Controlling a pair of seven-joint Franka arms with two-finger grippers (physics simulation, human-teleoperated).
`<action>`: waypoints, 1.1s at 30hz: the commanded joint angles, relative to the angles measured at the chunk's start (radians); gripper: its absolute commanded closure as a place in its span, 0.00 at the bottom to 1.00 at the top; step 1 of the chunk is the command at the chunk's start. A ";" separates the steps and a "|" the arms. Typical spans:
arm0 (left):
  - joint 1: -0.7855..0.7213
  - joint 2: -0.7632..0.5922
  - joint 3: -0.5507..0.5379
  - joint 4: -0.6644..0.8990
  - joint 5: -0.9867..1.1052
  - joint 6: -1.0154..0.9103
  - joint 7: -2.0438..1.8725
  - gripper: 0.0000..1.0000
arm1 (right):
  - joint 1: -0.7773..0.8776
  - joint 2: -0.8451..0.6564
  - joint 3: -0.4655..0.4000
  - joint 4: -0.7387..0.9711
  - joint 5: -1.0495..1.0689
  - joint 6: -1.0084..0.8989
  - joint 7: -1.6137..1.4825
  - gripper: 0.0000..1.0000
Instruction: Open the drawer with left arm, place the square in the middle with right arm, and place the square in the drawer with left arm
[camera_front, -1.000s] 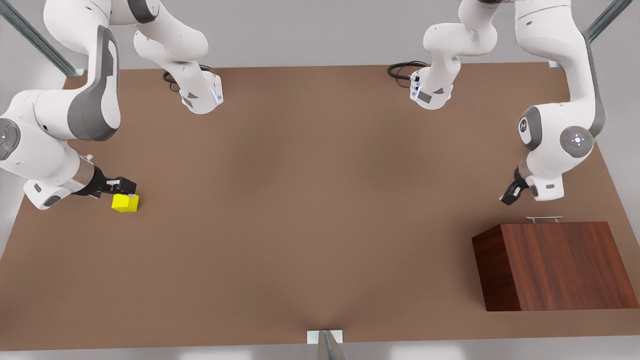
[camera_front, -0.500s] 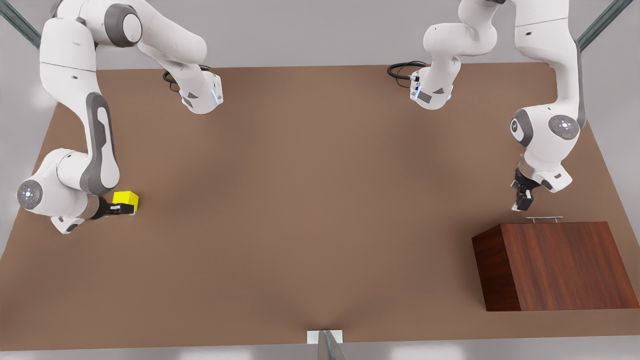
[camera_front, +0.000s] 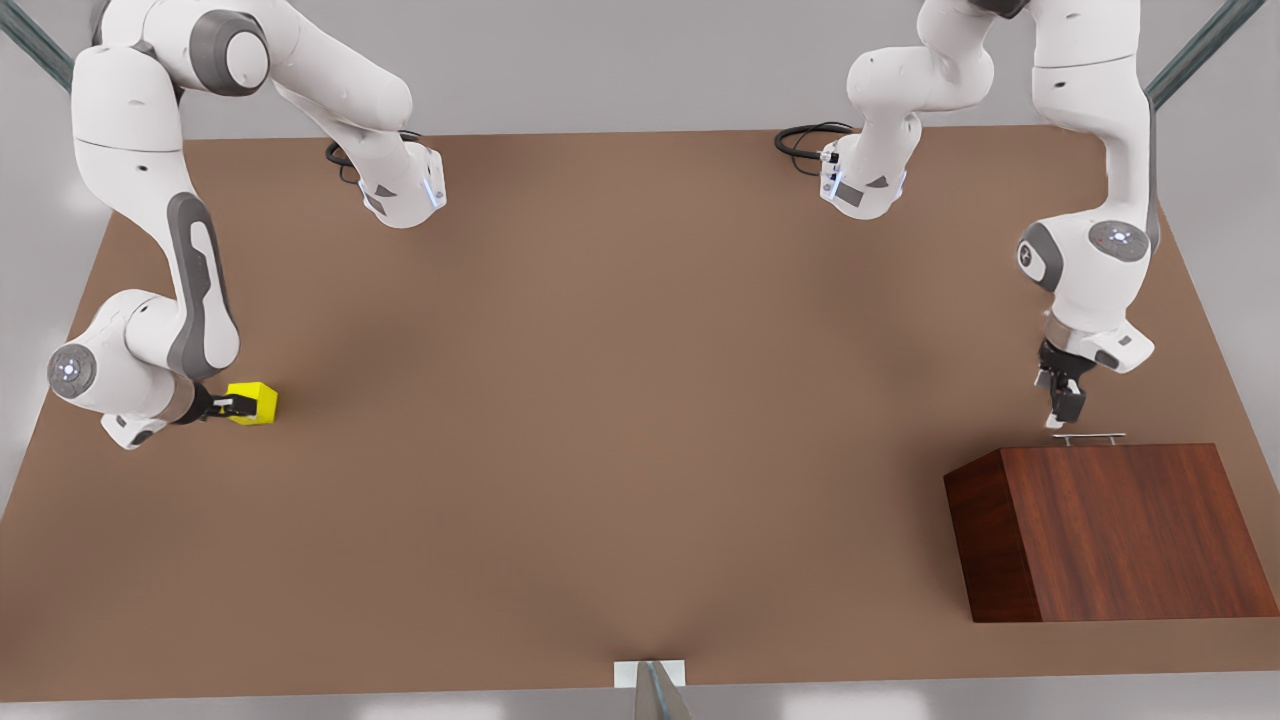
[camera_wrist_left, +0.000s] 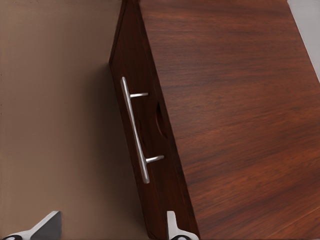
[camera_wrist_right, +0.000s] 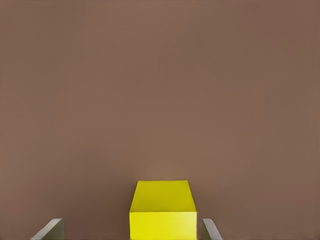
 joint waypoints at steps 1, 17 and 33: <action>0.002 0.000 0.000 0.000 0.026 -0.001 0.001 0.00 | -0.012 0.001 0.000 -0.009 0.000 0.010 -0.006 0.00; 0.086 0.097 0.000 0.083 0.023 0.036 -0.022 0.00 | -0.043 0.065 -0.014 -0.061 -0.006 0.056 -0.023 0.00; 0.092 0.158 0.000 0.109 0.026 0.049 -0.021 0.00 | -0.046 0.070 -0.015 -0.170 -0.008 0.274 -0.036 0.22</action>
